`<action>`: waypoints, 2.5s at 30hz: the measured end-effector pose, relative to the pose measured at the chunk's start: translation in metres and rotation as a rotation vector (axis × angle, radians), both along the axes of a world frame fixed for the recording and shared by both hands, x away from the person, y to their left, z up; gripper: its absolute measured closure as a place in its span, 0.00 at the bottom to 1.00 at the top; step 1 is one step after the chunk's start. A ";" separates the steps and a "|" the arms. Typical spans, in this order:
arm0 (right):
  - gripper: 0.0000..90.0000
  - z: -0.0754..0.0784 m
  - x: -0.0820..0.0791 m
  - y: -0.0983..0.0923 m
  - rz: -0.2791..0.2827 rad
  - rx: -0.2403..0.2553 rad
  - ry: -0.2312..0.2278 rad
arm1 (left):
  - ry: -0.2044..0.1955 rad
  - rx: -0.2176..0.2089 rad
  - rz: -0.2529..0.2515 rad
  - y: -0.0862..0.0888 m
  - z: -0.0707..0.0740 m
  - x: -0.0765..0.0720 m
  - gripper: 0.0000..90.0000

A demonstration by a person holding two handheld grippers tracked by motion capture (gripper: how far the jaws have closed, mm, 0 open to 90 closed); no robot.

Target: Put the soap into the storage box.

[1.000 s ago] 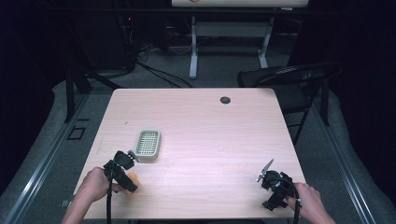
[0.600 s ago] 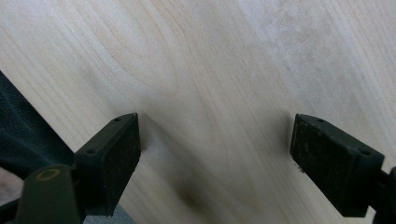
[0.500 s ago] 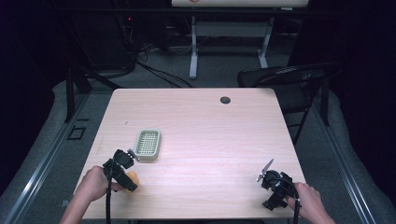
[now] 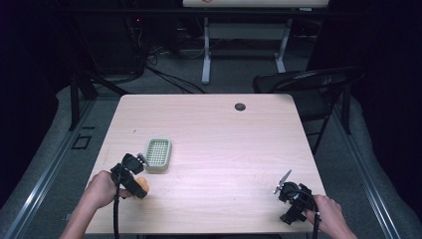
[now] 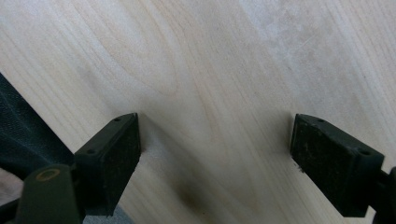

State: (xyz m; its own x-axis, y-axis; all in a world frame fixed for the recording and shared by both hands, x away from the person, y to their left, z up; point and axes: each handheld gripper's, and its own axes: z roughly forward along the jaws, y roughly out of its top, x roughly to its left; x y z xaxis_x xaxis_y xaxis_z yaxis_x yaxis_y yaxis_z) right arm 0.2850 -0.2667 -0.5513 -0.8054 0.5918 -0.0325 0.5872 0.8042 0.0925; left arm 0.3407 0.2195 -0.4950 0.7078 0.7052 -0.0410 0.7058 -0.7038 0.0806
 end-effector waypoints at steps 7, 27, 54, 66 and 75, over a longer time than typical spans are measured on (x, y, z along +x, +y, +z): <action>0.18 0.000 0.000 0.000 0.000 0.001 0.000 | -0.016 0.003 -0.003 -0.001 0.006 0.004 0.30; 0.18 0.000 0.000 -0.001 -0.002 0.012 0.004 | -0.026 0.012 -0.012 -0.007 0.020 0.025 0.30; 0.18 0.000 0.000 -0.001 -0.005 0.006 0.008 | -0.032 0.015 0.008 -0.010 0.032 0.058 0.30; 0.18 0.001 0.000 -0.001 -0.006 0.000 0.009 | -0.028 0.014 0.012 -0.016 0.029 0.080 0.30; 0.18 0.000 0.000 -0.002 -0.008 0.007 0.013 | -0.017 0.021 0.010 -0.021 0.026 0.093 0.30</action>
